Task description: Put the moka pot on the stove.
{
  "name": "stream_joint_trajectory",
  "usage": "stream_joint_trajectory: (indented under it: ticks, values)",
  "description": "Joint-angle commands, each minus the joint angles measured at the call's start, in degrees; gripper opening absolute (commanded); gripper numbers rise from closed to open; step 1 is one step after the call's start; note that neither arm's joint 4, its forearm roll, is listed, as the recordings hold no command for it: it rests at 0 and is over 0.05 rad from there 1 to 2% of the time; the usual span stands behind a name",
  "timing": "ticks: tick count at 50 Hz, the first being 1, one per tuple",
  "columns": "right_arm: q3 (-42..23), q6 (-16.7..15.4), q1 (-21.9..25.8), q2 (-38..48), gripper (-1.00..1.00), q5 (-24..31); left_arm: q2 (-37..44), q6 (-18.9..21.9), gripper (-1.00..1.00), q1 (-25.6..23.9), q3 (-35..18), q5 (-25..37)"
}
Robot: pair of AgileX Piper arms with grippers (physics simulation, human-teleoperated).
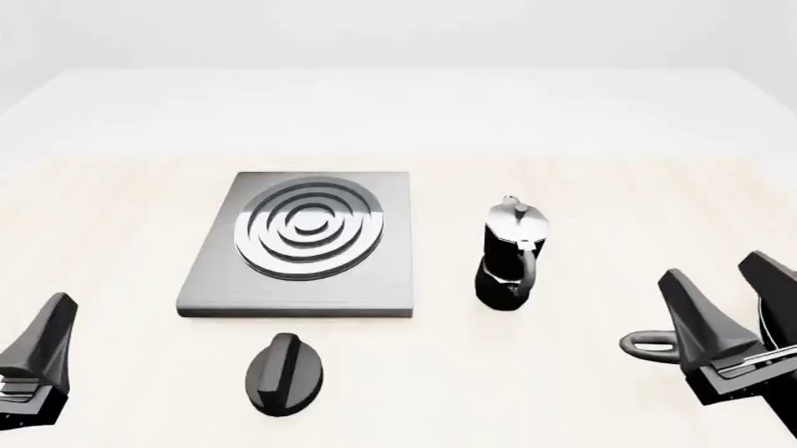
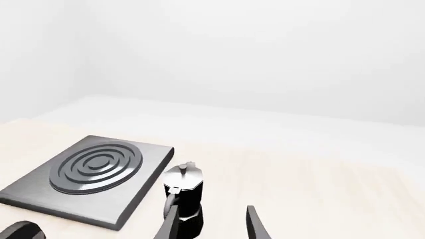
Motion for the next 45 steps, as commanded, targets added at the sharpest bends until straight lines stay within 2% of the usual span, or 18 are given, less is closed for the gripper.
stream_joint_trajectory:
  ticks: [1,9,20,45]
  values:
    - [0.02,0.18,2.52,4.84,1.0,-4.69,0.0,0.0,1.0,0.0,0.0,0.0]
    - [0.29,0.29,3.82,8.15,1.0,-8.31,0.0,0.0,1.0,0.0,0.0,0.0]
    - [0.55,0.43,5.99,17.23,1.0,-16.65,0.0,0.0,1.0,0.0,0.0,0.0]
    - [0.86,1.31,7.9,29.98,1.0,-27.9,0.0,0.0,1.0,0.0,0.0,0.0]
